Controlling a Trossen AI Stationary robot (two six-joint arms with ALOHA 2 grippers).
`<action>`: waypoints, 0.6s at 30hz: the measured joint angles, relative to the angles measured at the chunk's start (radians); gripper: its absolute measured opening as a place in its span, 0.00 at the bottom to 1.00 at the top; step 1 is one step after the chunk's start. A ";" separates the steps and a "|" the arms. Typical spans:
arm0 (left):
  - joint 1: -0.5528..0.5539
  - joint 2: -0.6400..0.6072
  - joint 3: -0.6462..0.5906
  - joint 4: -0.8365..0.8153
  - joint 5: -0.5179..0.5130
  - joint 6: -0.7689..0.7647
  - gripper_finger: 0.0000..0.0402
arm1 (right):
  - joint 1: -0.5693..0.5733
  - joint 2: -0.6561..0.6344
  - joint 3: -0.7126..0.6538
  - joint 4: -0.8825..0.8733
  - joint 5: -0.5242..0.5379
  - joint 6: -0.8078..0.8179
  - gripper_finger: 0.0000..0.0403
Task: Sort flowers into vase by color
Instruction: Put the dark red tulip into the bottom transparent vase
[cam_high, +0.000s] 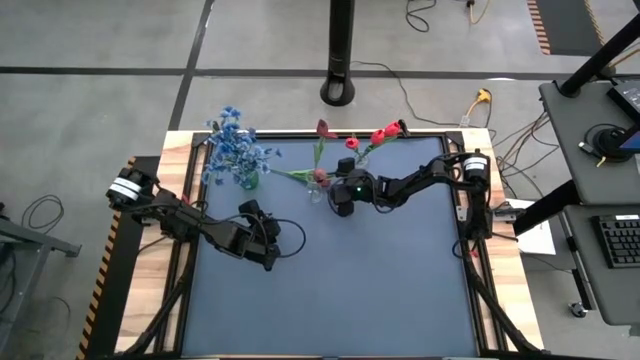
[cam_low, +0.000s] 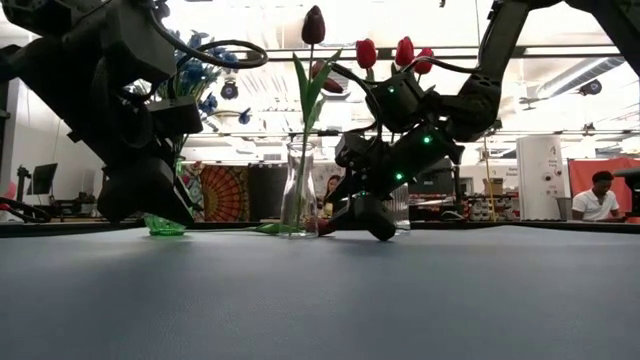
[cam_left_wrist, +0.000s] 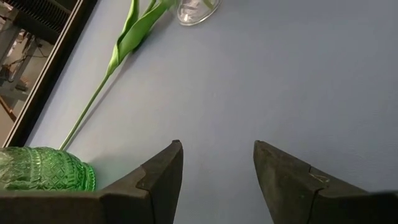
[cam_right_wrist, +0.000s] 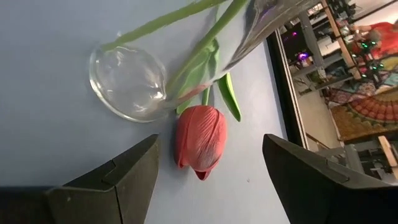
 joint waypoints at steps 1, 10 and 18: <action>0.000 0.000 0.000 0.000 0.000 0.000 0.45 | 0.000 0.013 0.007 0.000 0.008 -0.001 0.68; 0.000 0.000 -0.002 -0.002 0.000 0.004 0.45 | 0.000 0.003 0.042 -0.017 0.021 0.006 0.68; 0.000 0.000 -0.005 -0.004 0.000 0.002 0.45 | -0.001 -0.056 0.073 -0.132 0.021 0.034 0.68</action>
